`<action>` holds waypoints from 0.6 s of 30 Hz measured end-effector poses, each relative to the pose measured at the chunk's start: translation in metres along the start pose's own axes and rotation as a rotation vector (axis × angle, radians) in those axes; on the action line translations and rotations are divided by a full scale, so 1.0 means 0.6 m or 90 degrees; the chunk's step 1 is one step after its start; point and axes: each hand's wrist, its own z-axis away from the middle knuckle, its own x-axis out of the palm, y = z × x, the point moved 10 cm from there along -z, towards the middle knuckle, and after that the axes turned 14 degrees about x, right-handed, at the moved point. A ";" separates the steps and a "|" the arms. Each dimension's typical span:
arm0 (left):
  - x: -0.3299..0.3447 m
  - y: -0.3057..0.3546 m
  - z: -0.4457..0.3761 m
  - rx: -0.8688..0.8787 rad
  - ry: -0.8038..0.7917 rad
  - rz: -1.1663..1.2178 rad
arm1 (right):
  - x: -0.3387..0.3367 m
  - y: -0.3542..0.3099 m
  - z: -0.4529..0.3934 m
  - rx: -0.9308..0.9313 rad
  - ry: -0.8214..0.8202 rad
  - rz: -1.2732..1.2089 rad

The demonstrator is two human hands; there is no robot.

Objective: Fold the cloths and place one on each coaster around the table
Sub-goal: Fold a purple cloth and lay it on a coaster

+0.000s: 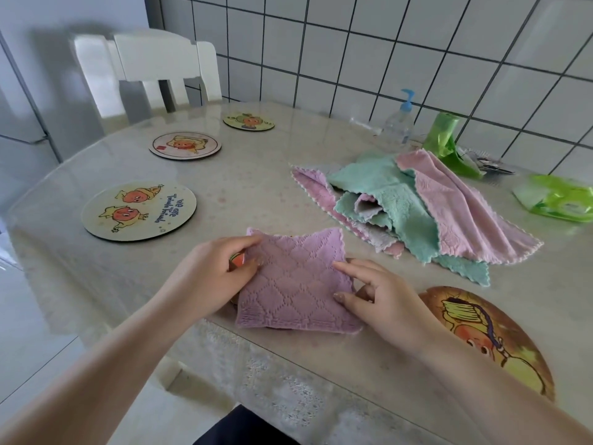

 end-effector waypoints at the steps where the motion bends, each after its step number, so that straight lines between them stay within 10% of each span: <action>1: 0.002 -0.002 -0.001 -0.001 -0.005 -0.001 | 0.000 0.001 -0.003 0.008 0.004 -0.004; 18: 0.083 0.057 0.017 0.089 -0.238 -0.288 | 0.066 -0.042 -0.030 0.023 -0.056 0.333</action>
